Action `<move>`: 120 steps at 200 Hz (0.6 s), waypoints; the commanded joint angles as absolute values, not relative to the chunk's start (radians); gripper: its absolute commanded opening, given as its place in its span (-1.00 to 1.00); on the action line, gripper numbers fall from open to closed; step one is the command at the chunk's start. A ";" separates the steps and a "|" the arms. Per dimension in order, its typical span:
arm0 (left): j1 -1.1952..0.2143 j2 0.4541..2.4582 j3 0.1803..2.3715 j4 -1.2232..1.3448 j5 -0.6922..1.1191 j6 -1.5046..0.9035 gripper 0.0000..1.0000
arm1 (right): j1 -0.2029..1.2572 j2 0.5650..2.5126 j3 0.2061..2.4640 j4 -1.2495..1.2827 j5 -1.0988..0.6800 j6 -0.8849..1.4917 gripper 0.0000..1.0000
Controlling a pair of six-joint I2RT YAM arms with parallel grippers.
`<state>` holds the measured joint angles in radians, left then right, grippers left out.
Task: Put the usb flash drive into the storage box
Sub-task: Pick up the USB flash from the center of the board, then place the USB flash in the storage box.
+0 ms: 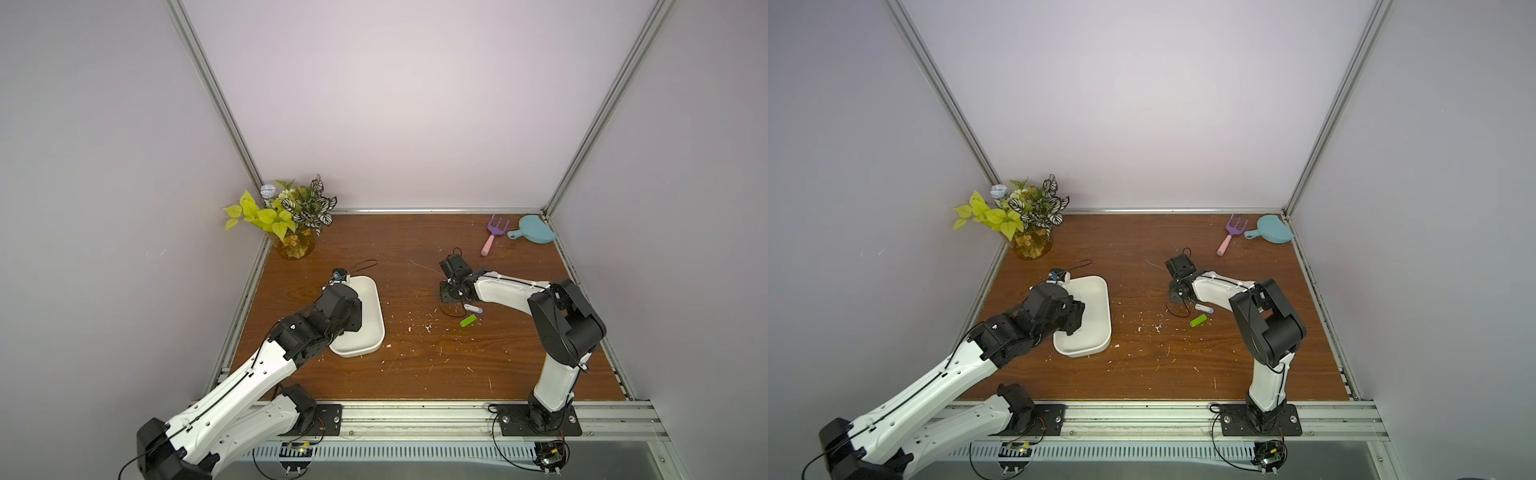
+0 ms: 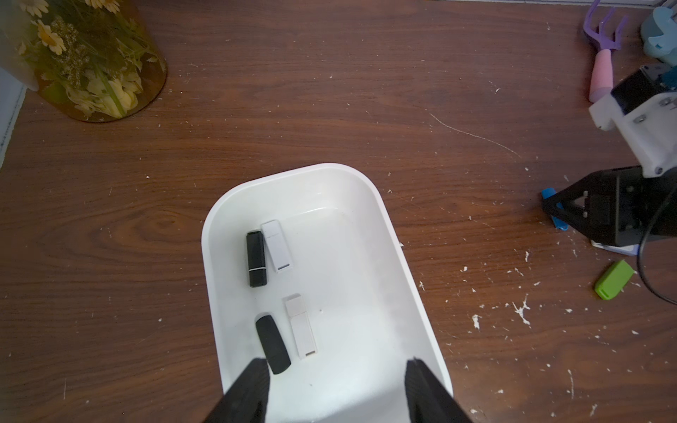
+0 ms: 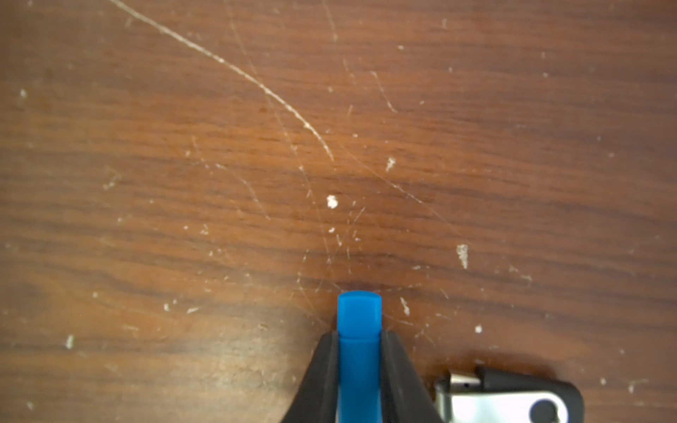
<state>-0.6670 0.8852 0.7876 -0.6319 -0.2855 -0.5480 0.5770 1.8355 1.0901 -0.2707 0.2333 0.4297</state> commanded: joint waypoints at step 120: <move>-0.572 0.680 0.770 -0.635 -0.396 -0.574 0.13 | 0.865 1.640 1.191 -0.020 -0.079 0.690 -0.93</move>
